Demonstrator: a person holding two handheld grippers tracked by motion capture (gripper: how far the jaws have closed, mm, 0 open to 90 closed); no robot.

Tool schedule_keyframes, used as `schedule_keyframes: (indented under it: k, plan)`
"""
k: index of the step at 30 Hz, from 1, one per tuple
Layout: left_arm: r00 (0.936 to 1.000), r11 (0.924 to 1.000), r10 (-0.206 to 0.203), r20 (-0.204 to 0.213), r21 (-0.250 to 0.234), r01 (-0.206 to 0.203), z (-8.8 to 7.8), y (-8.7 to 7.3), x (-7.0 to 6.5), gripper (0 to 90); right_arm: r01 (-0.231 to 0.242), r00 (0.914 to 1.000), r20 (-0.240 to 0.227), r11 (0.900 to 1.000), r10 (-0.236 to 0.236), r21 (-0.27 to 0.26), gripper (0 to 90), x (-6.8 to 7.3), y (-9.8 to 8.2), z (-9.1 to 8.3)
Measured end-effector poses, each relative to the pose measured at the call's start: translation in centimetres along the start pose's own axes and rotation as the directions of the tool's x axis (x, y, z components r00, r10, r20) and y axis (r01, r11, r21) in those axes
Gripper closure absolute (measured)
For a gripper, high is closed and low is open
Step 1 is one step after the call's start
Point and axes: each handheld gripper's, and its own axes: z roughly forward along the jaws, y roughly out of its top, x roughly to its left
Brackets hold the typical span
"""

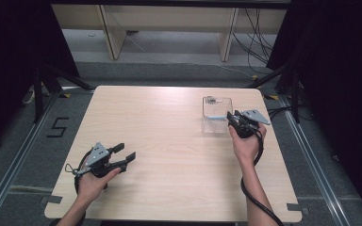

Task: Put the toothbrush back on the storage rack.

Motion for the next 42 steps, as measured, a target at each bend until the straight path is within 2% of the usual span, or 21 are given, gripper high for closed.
schedule_keyframes:
  k: [2,6,7,9,10,12,16,17,18,22,24,25,26,27,28,30,35,37,38,41,42]
  plan:
    - [1.0000,1.0000,0.000,0.000,0.000,0.000,0.0,0.0,0.0,34.9,0.020,0.9998,-0.005,1.000,-0.020,-0.003,60.9,-0.2,0.0,0.1]
    - [1.0000,0.9999,-0.003,0.006,-0.013,0.003,0.1,0.0,0.1,34.9,-0.005,0.9999,-0.015,1.000,0.006,0.010,57.3,0.1,0.0,0.0]
    - [1.0000,1.0000,-0.003,0.003,-0.008,0.003,0.0,0.0,0.0,34.9,0.016,0.9998,-0.009,1.000,-0.016,0.005,55.4,0.0,0.0,-0.1]
    - [1.0000,1.0000,-0.001,-0.001,0.002,0.001,0.0,0.0,0.0,34.9,0.023,0.9997,-0.010,1.000,-0.023,-0.002,54.4,0.0,0.0,-0.1]
    - [1.0000,1.0000,-0.001,0.000,0.001,0.001,0.0,0.0,0.0,34.9,-0.021,0.9997,-0.014,1.000,0.021,0.006,53.4,0.3,-0.1,-0.1]
    - [1.0000,1.0000,0.000,0.000,0.001,0.000,0.0,0.0,0.0,34.9,0.025,0.9997,-0.002,1.000,-0.025,0.006,51.3,0.0,-0.1,-0.2]
    - [1.0000,1.0000,-0.001,-0.002,0.000,0.001,0.0,0.0,0.0,34.9,0.019,0.9998,-0.004,1.000,-0.019,-0.003,49.2,0.0,-0.1,-0.4]
    - [1.0000,1.0000,-0.001,-0.002,0.000,0.001,0.0,-0.1,0.0,34.9,0.010,1.0000,0.000,1.000,-0.010,0.013,48.4,0.1,-0.1,-0.6]
    - [1.0000,1.0000,-0.001,-0.004,0.000,0.001,0.0,-0.1,0.1,34.9,0.051,0.9987,-0.006,0.999,-0.051,0.001,46.6,-0.3,-0.1,-0.7]
    - [1.0000,1.0000,-0.001,-0.004,-0.001,0.001,0.0,-0.1,0.0,34.9,0.008,1.0000,-0.005,1.000,-0.008,0.029,44.4,-0.1,-0.5,-1.2]
    - [1.0000,0.9999,-0.002,0.000,-0.011,0.002,0.0,-0.1,0.1,34.9,-0.001,1.0000,-0.008,0.999,0.001,0.034,44.1,-0.1,-0.6,-1.4]
    - [1.0000,1.0000,0.001,-0.006,-0.003,-0.001,-0.1,-0.1,0.1,34.9,0.034,0.9994,-0.001,0.999,-0.034,0.032,43.0,-0.4,-0.8,-1.7]
    - [1.0000,1.0000,0.001,-0.006,-0.003,-0.001,-0.1,-0.1,0.1,34.9,0.034,0.9994,-0.001,0.999,-0.034,0.032,43.0,-0.4,-0.8,-1.7]
    - [1.0000,1.0000,0.001,-0.006,-0.003,-0.001,-0.1,-0.1,0.1,34.9,0.005,0.9999,-0.009,0.999,-0.004,0.038,42.6,-0.3,-0.9,-1.9]
    - [1.0000,1.0000,0.001,-0.006,-0.003,-0.001,-0.1,-0.1,0.1,34.9,0.031,0.9994,-0.015,0.999,-0.031,0.033,42.4,-0.5,-1.2,-2.1]
    - [1.0000,1.0000,0.002,-0.006,-0.003,-0.002,-0.1,-0.1,0.1,34.9,0.040,0.9992,-0.007,0.999,-0.040,0.031,41.7,-0.4,-1.4,-2.5]
    - [1.0000,1.0000,0.003,-0.008,-0.004,-0.003,-0.1,-0.1,0.1,34.9,0.023,0.9996,-0.017,0.999,-0.022,0.047,41.5,-0.4,-1.8,-3.2]
    - [0.9999,1.0000,0.005,-0.009,-0.004,-0.005,-0.1,-0.1,0.1,34.9,0.024,0.9995,-0.022,0.999,-0.023,0.046,41.4,-0.4,-2.0,-3.5]
    - [0.9999,1.0000,0.004,-0.010,-0.005,-0.004,-0.1,-0.1,0.1,34.9,0.042,0.9990,-0.015,0.998,-0.041,0.048,41.3,-0.4,-2.2,-3.8]
    - [0.9999,1.0000,0.003,-0.012,-0.008,-0.003,-0.2,-0.1,0.1,34.9,0.028,0.9996,-0.003,0.998,-0.028,0.058,41.2,-0.2,-2.5,-4.2]
    - [0.9999,1.0000,0.003,-0.013,-0.008,-0.003,-0.2,-0.1,0.1,34.9,0.042,0.9990,-0.018,0.997,-0.041,0.063,41.2,-0.4,-2.6,-4.4]
